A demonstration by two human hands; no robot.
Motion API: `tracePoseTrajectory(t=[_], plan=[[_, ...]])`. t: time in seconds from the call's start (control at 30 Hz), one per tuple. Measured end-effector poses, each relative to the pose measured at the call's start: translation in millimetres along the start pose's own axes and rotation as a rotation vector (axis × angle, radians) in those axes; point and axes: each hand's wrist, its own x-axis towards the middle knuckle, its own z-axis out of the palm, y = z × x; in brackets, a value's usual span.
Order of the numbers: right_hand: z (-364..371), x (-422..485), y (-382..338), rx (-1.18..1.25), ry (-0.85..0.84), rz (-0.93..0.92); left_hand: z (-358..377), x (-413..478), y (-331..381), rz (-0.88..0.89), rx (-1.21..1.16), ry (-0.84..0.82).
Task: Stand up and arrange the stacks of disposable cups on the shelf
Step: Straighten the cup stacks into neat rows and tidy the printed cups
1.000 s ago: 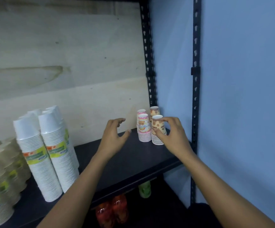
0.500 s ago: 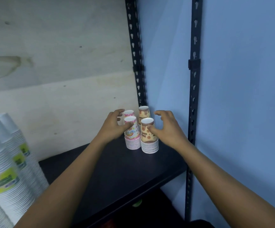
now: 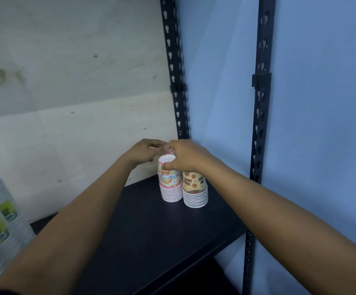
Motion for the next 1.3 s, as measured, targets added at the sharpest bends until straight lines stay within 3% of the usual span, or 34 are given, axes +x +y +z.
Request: tracePoseTrajectory(t=[0.17,0.43,0.53,0.67,0.83,1.0,1.3], plan=[[10,1,4,-0.007,0.012,0.011,8,5,-6,-0.002,-0.159,0.006],[12,1,4,0.011,0.060,0.017,4,15,-3,-0.121,-0.121,0.085],[10,-2,5,0.041,0.089,-0.001,3,5,-7,-0.082,-0.128,0.202],[-6,-10,-6,0.140,0.150,-0.050,-15,-33,-4,-0.013,-0.107,0.511],[-28,-23,-29,0.385,0.250,-0.151,-47,-109,17,0.010,-0.243,0.737],[-30,-44,-45,0.581,0.301,-0.225,-52,-190,26,0.020,-0.307,0.753],[28,-104,-40,0.802,0.060,-0.301,-4,-281,2,-0.019,-0.329,0.741]])
